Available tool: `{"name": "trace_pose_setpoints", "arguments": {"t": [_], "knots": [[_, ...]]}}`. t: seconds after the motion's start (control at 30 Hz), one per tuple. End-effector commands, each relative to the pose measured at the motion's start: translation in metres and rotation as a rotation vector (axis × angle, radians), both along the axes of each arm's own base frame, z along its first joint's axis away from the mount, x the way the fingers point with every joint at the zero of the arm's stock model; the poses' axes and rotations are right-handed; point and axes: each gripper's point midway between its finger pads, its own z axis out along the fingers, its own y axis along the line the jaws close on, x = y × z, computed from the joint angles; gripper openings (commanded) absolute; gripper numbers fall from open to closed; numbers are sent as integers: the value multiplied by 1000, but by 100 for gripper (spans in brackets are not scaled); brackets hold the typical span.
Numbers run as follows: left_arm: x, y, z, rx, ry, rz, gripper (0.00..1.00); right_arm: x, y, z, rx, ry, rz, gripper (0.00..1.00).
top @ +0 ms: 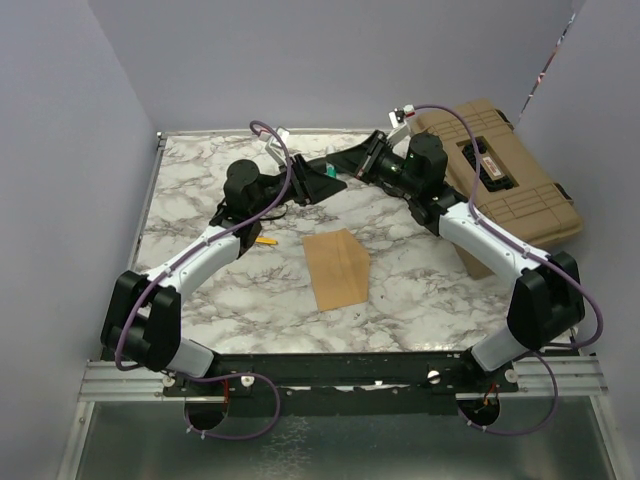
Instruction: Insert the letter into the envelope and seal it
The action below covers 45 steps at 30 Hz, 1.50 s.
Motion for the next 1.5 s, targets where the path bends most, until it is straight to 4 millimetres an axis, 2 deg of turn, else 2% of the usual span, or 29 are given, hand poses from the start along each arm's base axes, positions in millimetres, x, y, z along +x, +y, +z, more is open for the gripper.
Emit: {"name": "trace_pose_setpoints", "arguments": {"t": [0.0,0.17,0.2,0.3,0.37,0.43,0.53,0.6,0.67,0.73,0.87,1.07,1.17,1.27,1.37,1.4,1.43,1.47], "knots": [[-6,-3,-2,7,-9,-33,55,-24,7,33,103,-14,107,14],[-3,-3,7,20,-41,-23,47,-26,6,32,69,-27,115,14],[-1,-3,8,24,-41,-21,41,-26,6,31,66,-26,116,14],[2,-4,3,41,-40,-17,2,-30,4,28,46,-18,123,15],[3,-1,-4,74,-42,1,0,-30,0,23,27,17,92,20],[1,4,-3,116,-87,14,0,-28,-4,17,-27,47,66,29],[-9,7,0,189,-179,-16,0,-33,-9,15,-124,74,76,54],[-19,8,-2,247,-241,-75,0,-36,-12,14,-192,75,93,67],[-27,8,-6,302,-286,-132,0,-38,-14,12,-258,83,112,71],[-32,10,-10,348,-312,-167,0,-41,-13,14,-296,85,145,72],[-40,11,-8,361,-347,-212,0,-47,-10,3,-331,120,204,72],[-46,11,-11,370,-353,-248,0,-52,-6,2,-319,128,242,58],[-47,13,-13,384,-347,-245,0,-53,-5,-1,-311,145,255,41],[-36,21,-17,420,-318,-174,0,-54,-4,-2,-299,161,258,18],[-21,30,-19,433,-255,-94,35,-54,-4,-3,-293,155,252,5],[-17,32,-18,431,-240,-78,50,-54,-4,-3,-290,152,255,1],[-14,33,-18,428,-225,-64,59,-55,-3,-3,-286,152,258,0],[-12,33,-17,427,-218,-58,62,-56,-3,-3,-280,150,264,0]]}}
